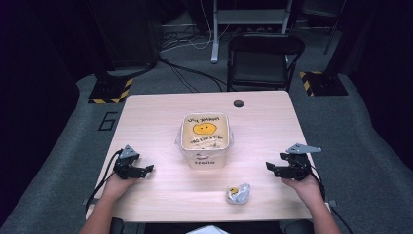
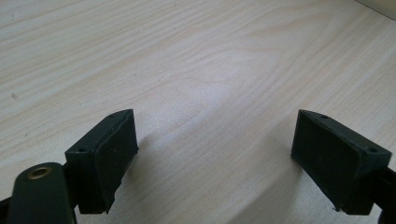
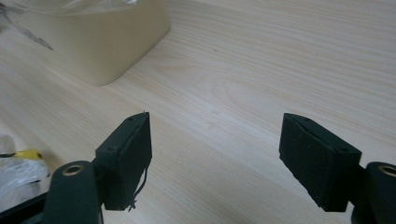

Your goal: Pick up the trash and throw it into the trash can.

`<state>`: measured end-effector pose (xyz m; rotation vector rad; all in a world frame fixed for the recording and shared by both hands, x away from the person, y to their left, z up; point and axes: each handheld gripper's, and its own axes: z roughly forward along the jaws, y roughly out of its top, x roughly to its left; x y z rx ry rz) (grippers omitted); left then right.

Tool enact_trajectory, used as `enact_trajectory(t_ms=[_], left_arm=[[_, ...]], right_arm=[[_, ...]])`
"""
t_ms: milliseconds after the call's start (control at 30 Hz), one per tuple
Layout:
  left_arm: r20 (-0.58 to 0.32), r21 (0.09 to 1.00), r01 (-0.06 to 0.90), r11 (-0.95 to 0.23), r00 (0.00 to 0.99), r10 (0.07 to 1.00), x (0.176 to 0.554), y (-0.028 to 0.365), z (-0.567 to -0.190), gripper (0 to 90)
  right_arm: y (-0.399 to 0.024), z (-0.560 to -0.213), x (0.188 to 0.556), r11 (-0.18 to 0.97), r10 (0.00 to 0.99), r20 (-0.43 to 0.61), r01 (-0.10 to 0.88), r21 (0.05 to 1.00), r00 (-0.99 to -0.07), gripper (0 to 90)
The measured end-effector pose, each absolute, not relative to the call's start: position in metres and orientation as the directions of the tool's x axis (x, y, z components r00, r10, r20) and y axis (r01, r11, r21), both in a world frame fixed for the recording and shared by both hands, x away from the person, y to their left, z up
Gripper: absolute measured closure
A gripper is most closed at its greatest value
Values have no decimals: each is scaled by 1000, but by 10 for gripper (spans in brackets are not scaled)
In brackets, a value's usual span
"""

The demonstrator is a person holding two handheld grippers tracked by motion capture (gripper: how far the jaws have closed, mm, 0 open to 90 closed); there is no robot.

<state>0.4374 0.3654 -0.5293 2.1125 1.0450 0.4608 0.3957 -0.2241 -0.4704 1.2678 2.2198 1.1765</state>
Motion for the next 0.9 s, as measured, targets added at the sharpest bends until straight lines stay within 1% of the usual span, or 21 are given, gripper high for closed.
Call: enact_trajectory(t_ms=[167, 400, 633, 900], left_arm=[[0, 739, 536, -409, 606, 795, 437, 365, -529, 140], [-1, 739, 536, -408, 606, 795, 437, 365, -529, 141], [-1, 739, 536, -408, 606, 796, 437, 365, -529, 141], [-1, 739, 537, -408, 606, 795, 437, 365, -529, 141]], right_arm=[[-222, -464, 387, 304, 802, 84, 526, 794, -591, 209], [-212, -453, 373, 352, 749, 53, 464, 813, -661, 210], [-199, -449, 364, 357, 688, 85, 439, 824, -721, 210], [-183, -454, 359, 403, 621, 89, 414, 816, -779, 224]])
